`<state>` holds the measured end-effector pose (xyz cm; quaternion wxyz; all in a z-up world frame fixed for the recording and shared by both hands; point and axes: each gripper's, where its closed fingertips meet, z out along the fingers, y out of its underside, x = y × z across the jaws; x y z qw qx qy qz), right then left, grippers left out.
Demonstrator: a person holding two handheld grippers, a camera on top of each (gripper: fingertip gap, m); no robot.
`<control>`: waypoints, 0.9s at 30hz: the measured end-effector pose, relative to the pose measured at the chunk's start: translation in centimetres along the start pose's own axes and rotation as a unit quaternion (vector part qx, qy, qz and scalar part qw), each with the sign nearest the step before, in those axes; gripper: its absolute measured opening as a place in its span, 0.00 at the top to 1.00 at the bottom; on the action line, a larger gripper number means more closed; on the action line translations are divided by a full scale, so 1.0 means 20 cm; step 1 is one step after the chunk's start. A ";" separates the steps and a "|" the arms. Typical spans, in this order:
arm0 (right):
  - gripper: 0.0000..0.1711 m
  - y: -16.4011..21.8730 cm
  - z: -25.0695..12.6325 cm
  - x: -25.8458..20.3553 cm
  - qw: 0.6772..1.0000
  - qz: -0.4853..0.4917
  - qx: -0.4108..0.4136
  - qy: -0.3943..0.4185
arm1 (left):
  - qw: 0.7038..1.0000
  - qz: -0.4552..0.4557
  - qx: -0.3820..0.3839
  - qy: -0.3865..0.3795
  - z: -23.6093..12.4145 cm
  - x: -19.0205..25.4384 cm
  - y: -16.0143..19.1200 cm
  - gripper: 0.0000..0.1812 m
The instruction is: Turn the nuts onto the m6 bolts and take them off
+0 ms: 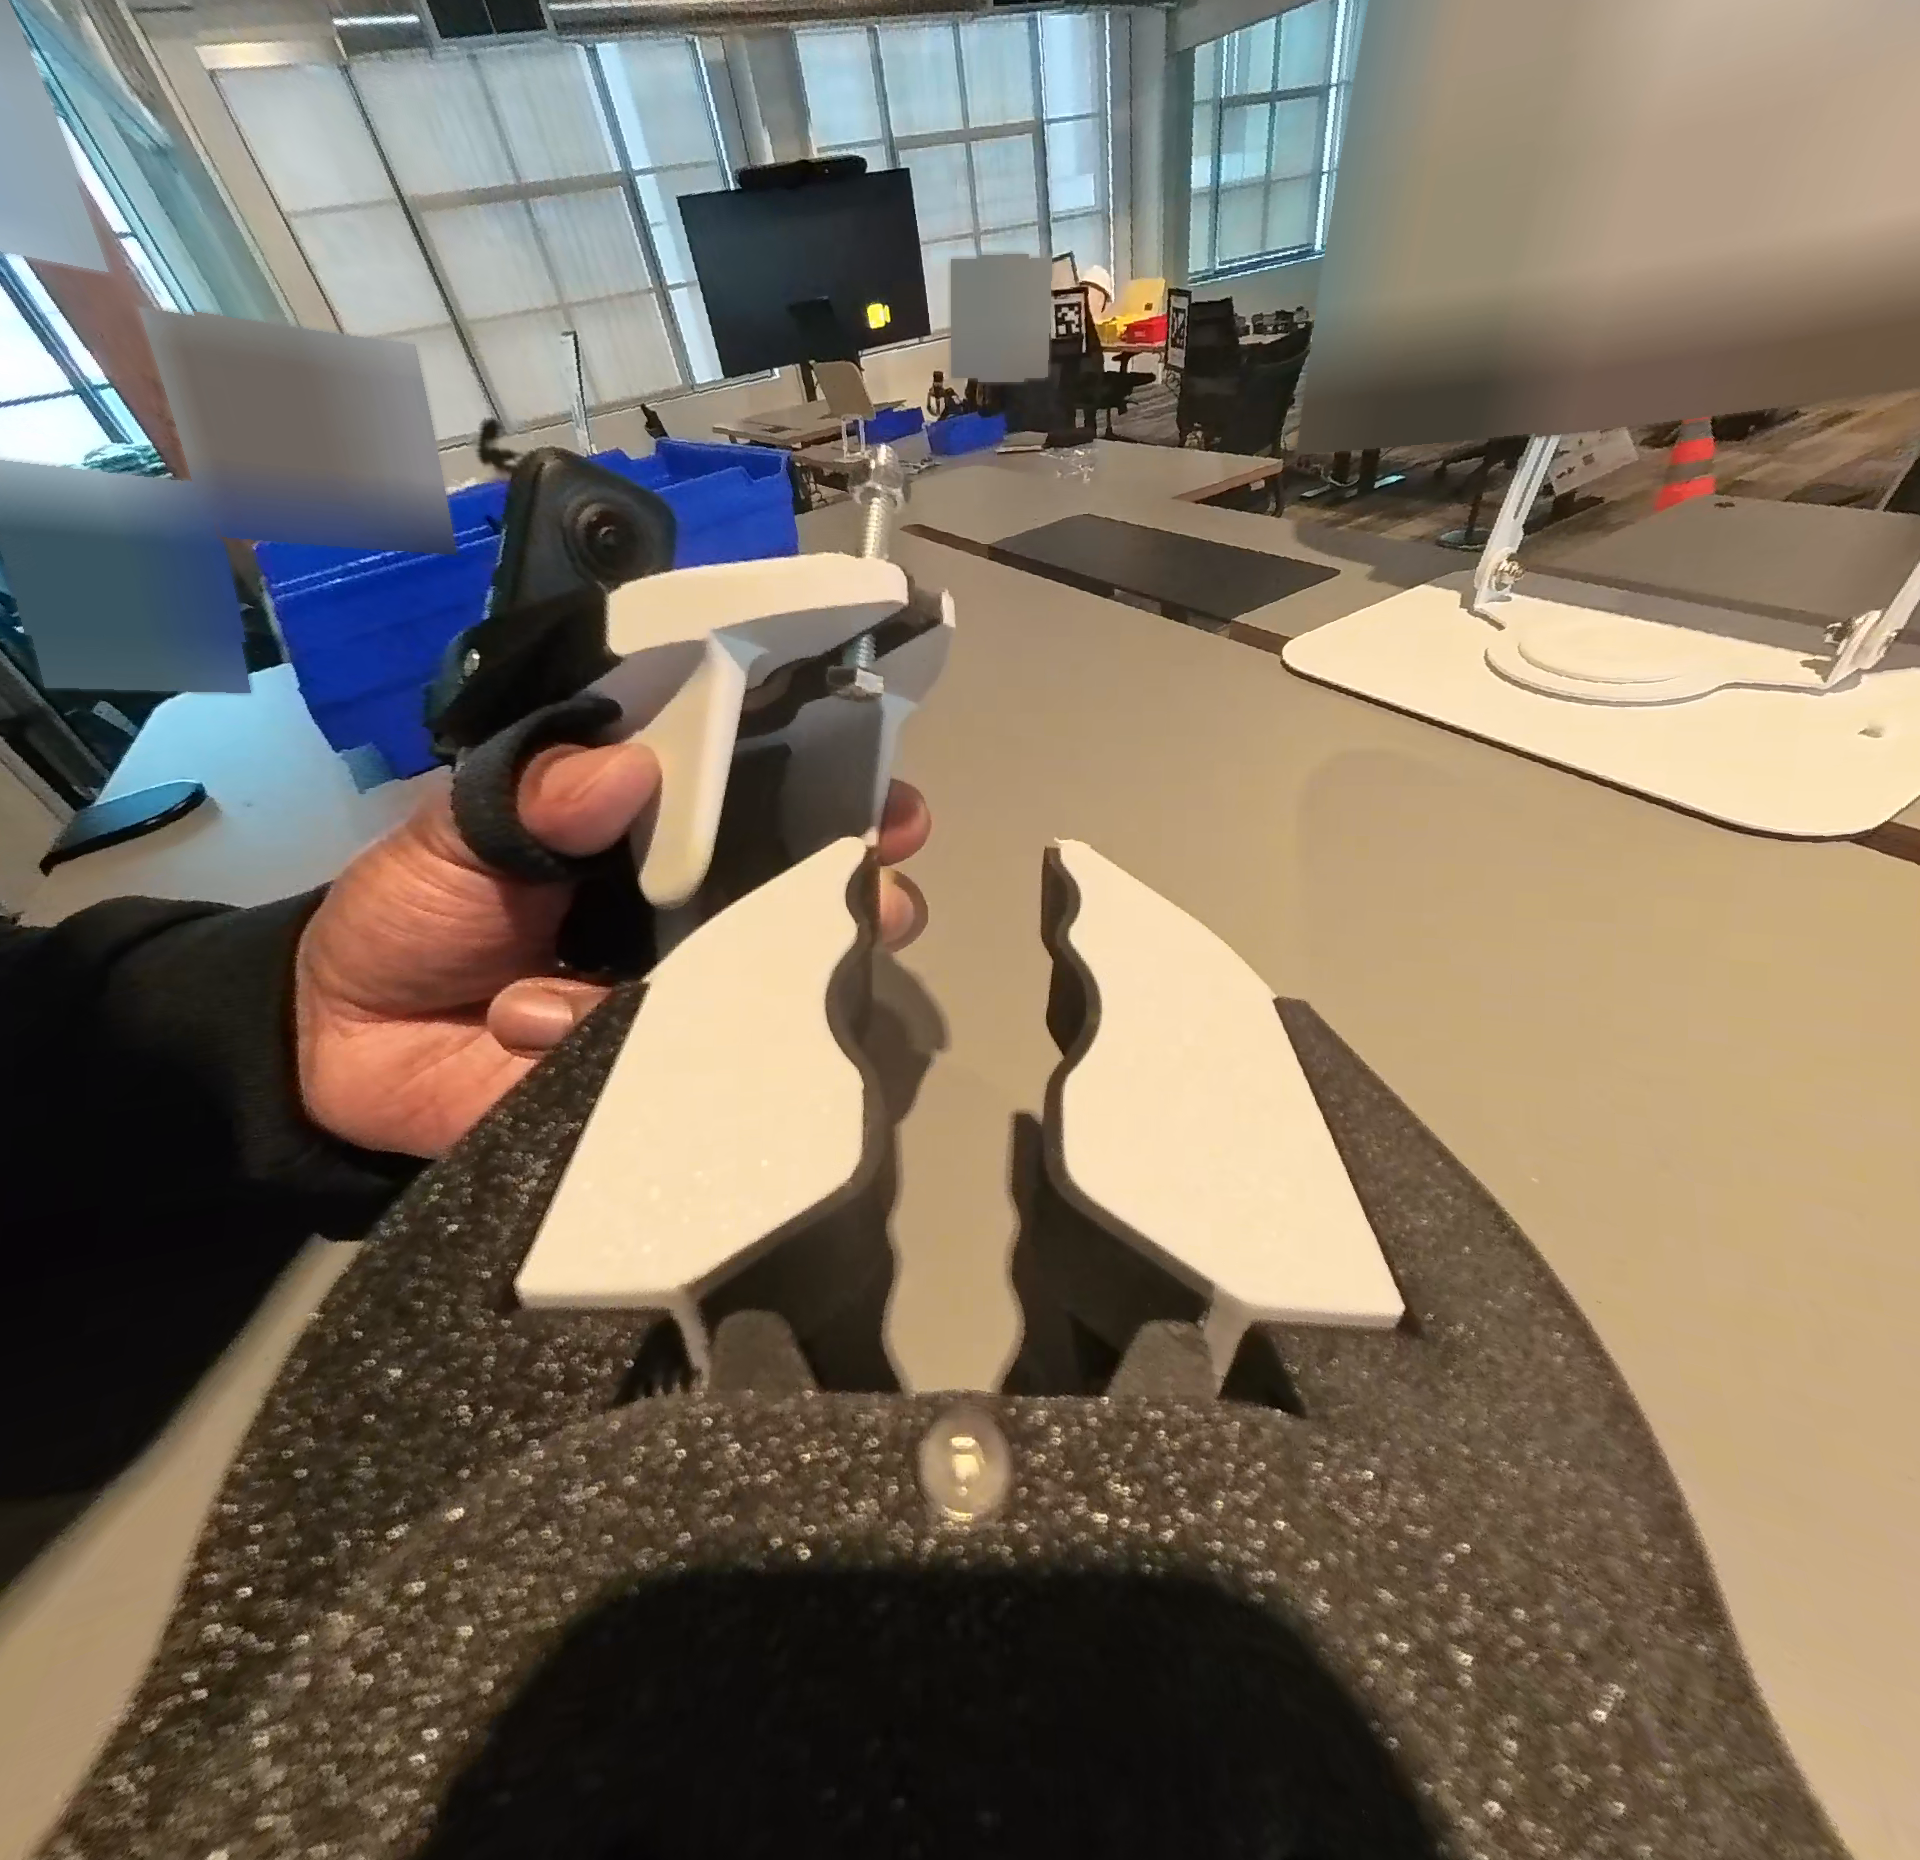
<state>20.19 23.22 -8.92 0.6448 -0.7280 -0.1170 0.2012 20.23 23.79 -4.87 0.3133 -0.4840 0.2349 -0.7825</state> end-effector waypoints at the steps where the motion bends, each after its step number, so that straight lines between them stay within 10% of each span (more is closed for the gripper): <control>1: 0.82 0.00 0.00 0.00 1.000 0.000 0.000 0.000 | 1.000 0.000 -0.001 0.000 0.00 0.00 0.00 0.97; 27: 0.83 0.00 0.00 0.00 1.000 0.006 0.000 -0.004 | 0.998 0.050 -0.022 -0.023 -0.01 -0.02 -0.01 0.97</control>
